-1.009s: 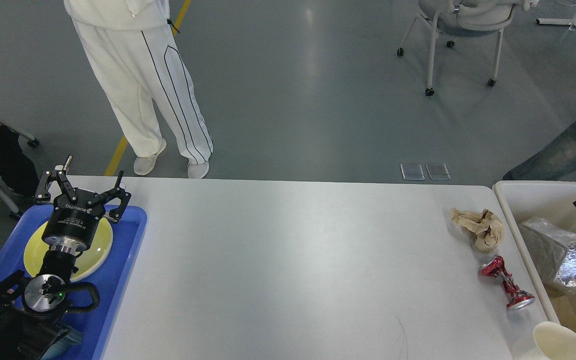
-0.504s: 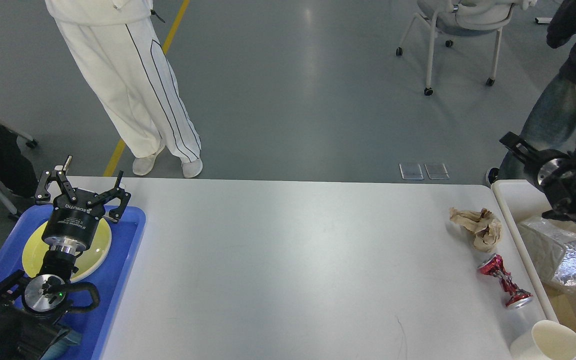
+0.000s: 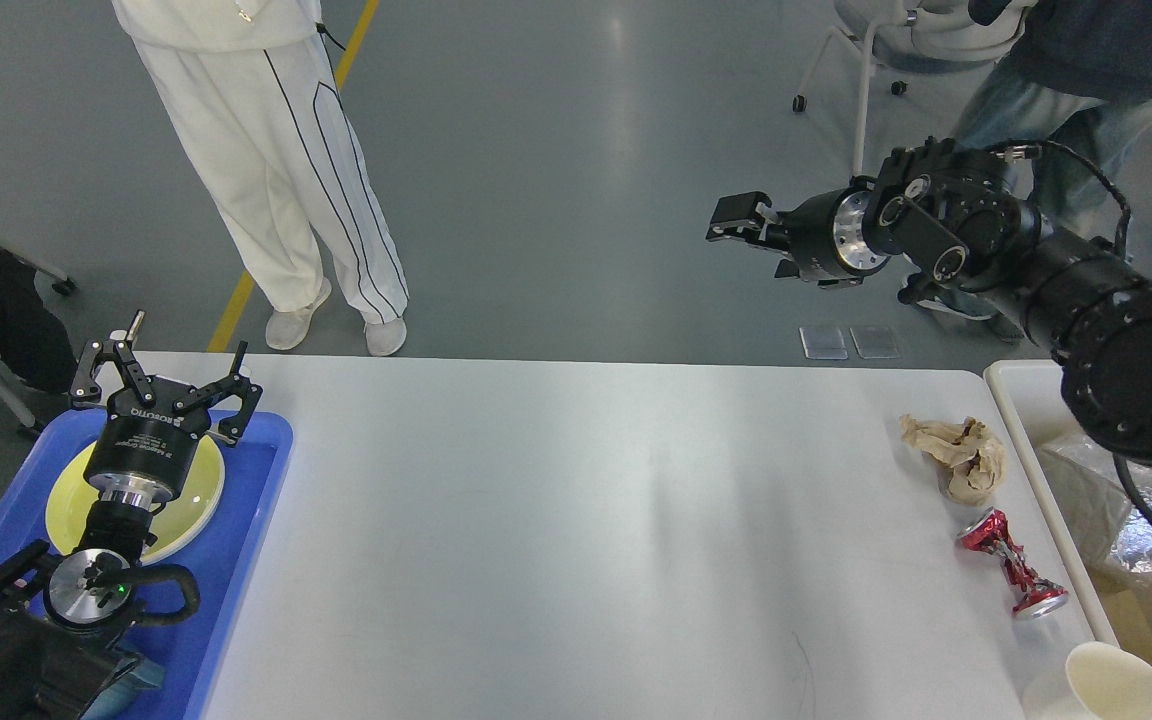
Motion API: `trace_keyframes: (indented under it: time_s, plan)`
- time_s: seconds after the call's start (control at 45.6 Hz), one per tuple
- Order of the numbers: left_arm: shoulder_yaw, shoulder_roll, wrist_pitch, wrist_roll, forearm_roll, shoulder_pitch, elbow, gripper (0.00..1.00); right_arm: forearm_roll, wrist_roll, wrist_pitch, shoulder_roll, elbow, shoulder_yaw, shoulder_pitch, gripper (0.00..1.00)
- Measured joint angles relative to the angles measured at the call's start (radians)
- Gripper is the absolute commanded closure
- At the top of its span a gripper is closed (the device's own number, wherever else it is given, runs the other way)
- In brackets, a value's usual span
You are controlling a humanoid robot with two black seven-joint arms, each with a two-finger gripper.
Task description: Tidy desktop
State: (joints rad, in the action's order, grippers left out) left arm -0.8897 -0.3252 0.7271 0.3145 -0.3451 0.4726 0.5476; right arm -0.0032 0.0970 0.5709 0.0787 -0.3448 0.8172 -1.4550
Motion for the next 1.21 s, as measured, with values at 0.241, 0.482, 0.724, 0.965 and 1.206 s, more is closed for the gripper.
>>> trace_keyframes:
  time_s: [0.241, 0.482, 0.724, 0.965, 1.206]
  plan:
    - [0.0, 0.0, 0.0, 0.0, 0.0, 0.0, 0.0, 0.03, -0.002, -0.006, -0.007, 0.141, -0.639, 0.012, -0.245, 0.0]
    - [0.0, 0.0, 0.0, 0.0, 0.0, 0.0, 0.0, 0.03, -0.024, -0.021, -0.078, 0.151, -0.977, 0.035, -0.302, 0.0]
    - [0.0, 0.001, 0.001, 0.0, 0.001, 0.0, 0.0, 0.03, -0.04, -0.022, -0.256, 0.139, -0.914, 0.117, -0.267, 0.0]
    - [0.0, 0.001, 0.002, 0.0, 0.001, 0.0, 0.0, 0.03, -0.041, -0.021, -0.32, 0.16, -0.7, 0.311, -0.151, 0.0]
    - [0.0, 0.0, 0.002, 0.0, 0.0, 0.0, 0.0, 0.03, -0.03, -0.021, -0.469, 0.199, -0.345, 0.321, 0.172, 0.0]
